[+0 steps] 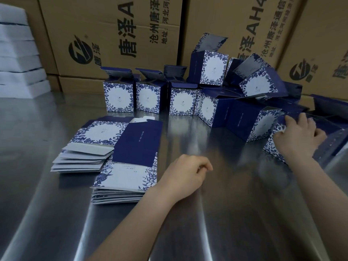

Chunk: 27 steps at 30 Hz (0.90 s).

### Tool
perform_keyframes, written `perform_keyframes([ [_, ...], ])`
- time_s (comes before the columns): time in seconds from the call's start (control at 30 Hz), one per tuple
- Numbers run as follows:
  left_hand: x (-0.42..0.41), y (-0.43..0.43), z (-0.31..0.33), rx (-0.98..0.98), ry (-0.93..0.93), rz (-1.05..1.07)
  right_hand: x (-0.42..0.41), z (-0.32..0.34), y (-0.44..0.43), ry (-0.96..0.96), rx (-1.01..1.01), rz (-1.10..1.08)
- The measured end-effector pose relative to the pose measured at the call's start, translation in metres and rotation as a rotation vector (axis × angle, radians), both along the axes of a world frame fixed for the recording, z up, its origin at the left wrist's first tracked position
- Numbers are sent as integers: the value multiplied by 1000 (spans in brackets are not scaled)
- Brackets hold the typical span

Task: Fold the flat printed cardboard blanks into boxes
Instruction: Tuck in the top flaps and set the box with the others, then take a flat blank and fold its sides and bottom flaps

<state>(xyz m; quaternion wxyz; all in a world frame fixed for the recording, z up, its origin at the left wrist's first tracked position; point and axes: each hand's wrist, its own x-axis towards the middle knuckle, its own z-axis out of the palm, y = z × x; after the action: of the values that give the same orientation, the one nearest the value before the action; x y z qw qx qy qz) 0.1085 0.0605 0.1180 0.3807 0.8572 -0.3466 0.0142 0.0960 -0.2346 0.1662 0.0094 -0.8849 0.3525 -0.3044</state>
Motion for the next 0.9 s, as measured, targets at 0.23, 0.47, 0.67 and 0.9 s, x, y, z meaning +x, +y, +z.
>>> perform_keyframes([
  [0.23, -3, 2, 15, -168, -191, 149, 7, -10, 47, -240, -113, 187],
  [0.47, 20, 37, 31, -207, -344, 561, 23, -12, 128, -195, 143, 541],
  [0.67, 37, 59, 19, 216, 10, 743, 26, -39, 167, -70, 215, 729],
  [0.9, 39, 60, 13, 437, 103, 722, 27, -62, 168, 3, 353, 847],
])
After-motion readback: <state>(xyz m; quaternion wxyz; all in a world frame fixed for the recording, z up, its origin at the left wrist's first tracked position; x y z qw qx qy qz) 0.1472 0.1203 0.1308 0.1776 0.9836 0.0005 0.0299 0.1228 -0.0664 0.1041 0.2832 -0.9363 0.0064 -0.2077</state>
